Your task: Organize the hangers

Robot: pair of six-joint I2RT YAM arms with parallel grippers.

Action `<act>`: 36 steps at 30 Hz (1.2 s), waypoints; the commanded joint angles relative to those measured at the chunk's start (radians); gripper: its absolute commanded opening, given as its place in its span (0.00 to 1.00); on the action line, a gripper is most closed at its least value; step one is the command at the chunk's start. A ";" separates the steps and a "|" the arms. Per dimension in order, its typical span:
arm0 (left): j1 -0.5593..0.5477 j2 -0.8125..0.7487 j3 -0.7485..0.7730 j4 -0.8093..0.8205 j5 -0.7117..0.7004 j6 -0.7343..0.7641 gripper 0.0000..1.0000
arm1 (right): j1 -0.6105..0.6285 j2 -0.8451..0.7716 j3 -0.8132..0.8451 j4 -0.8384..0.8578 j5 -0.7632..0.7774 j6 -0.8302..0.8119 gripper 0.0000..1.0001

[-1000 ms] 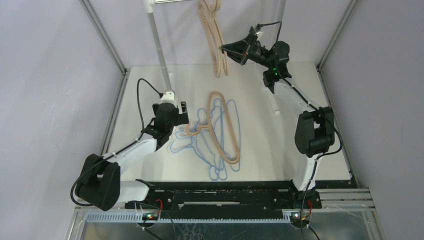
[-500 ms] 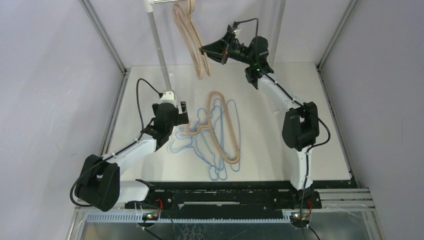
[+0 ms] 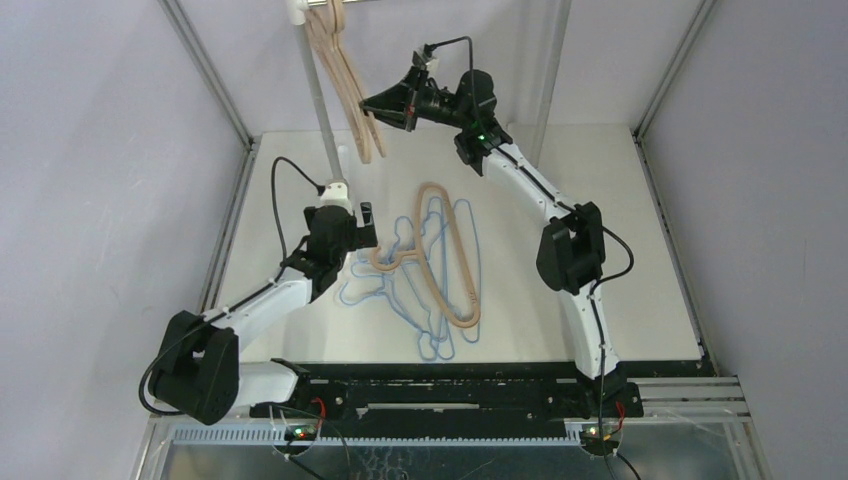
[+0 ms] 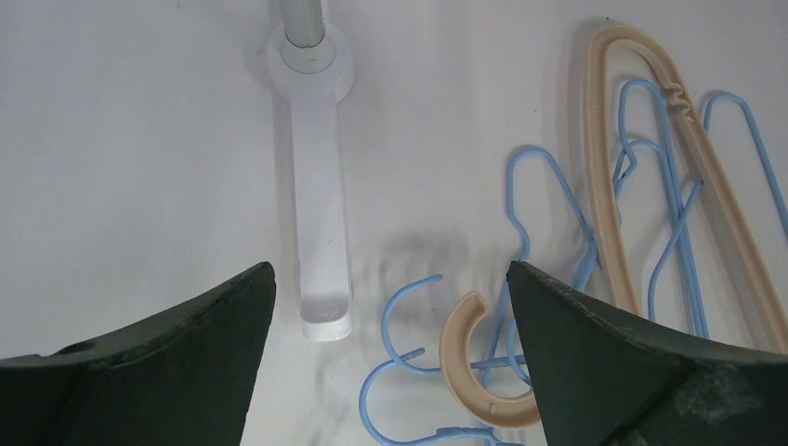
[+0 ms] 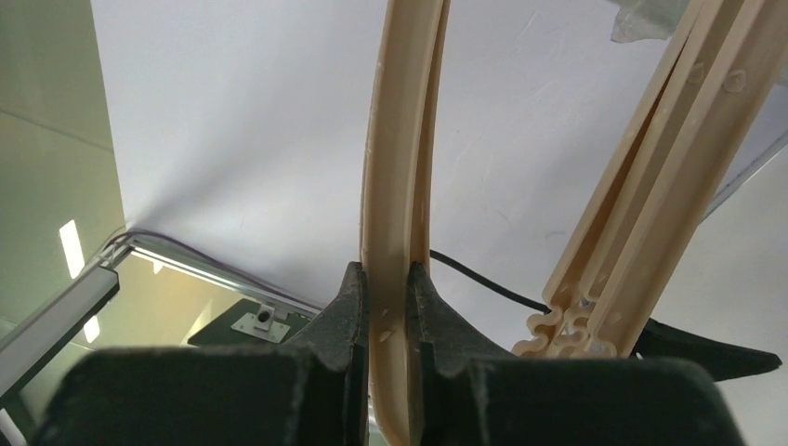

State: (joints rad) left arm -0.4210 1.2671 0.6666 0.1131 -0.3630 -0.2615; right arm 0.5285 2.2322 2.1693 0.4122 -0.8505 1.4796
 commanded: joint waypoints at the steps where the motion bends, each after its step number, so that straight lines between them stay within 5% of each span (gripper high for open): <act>1: -0.005 -0.034 -0.002 0.033 0.001 0.006 1.00 | 0.031 0.033 0.035 -0.098 0.009 -0.011 0.01; 10: -0.005 -0.029 -0.002 0.034 0.002 0.004 1.00 | 0.045 0.029 0.032 -0.120 -0.007 -0.059 0.14; 17: -0.005 -0.036 -0.005 0.033 0.001 0.006 1.00 | 0.008 -0.117 -0.157 -0.132 0.041 -0.183 0.52; 28: -0.005 -0.016 -0.002 0.034 -0.003 0.007 0.99 | -0.059 -0.384 -0.464 -0.162 0.132 -0.380 0.66; 36: -0.005 0.002 0.006 0.034 -0.012 0.014 0.99 | -0.107 -0.600 -0.671 -0.333 0.242 -0.608 0.78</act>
State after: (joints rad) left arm -0.4210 1.2633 0.6666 0.1135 -0.3634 -0.2611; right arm 0.4366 1.7279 1.5509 0.1764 -0.6769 1.0378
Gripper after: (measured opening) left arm 0.994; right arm 0.770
